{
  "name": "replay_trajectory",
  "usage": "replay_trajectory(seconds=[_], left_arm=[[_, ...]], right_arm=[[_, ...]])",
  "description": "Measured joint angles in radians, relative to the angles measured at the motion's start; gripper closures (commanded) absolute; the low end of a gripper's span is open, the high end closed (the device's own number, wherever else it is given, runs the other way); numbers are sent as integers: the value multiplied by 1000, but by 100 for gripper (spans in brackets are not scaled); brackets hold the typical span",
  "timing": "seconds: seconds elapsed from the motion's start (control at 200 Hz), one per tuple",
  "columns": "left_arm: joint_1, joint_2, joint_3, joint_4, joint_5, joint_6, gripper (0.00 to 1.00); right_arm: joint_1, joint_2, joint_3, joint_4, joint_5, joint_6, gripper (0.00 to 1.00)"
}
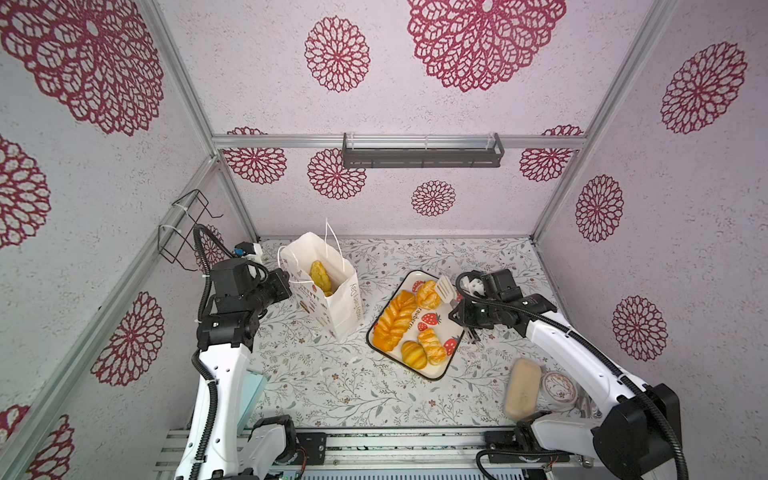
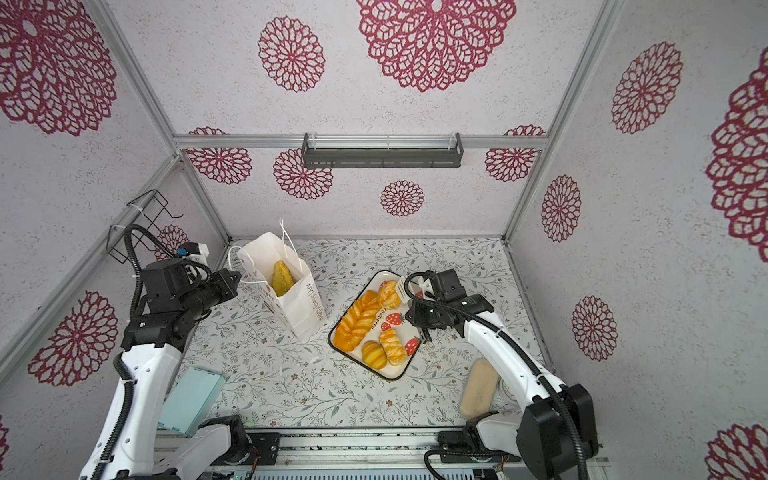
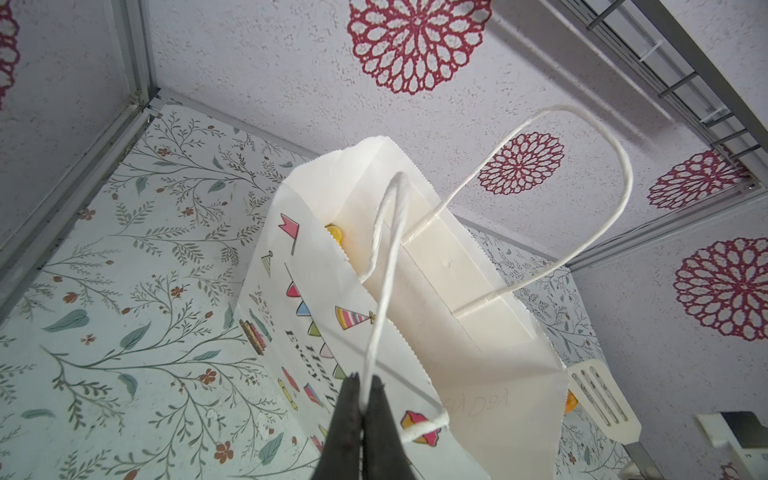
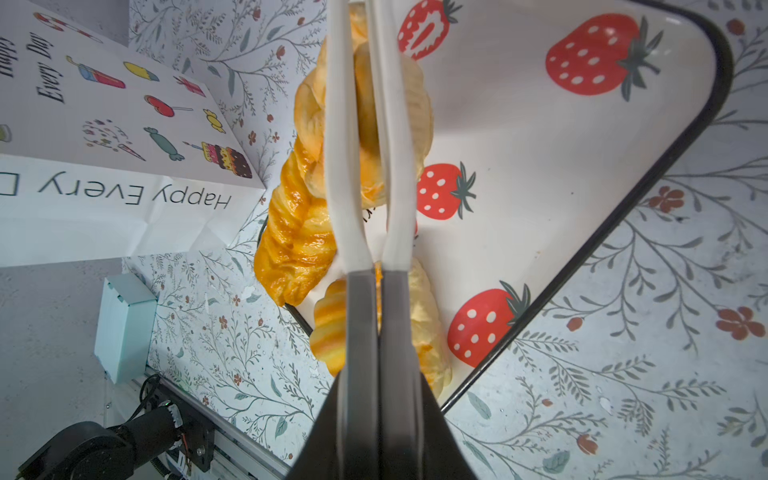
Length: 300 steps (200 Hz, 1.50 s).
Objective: Place the fake bread into the paper bag
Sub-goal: 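Lift the flaky pastry in the tongs and carry it over the bag opening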
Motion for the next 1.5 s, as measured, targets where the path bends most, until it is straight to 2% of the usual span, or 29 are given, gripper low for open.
replay_trajectory(seconds=[0.56,0.805,1.011,1.501], left_arm=[[1,0,0,1,2,-5,100],[3,0,0,1,2,-7,100],[6,0,0,1,0,-7,100],[12,0,0,0,-26,-5,100]], right_arm=[[42,-51,227,-74,-1,-8,89],[164,-42,362,-101,24,-27,89],[267,24,479,-107,50,-54,89],[411,208,692,-133,65,-124,89]])
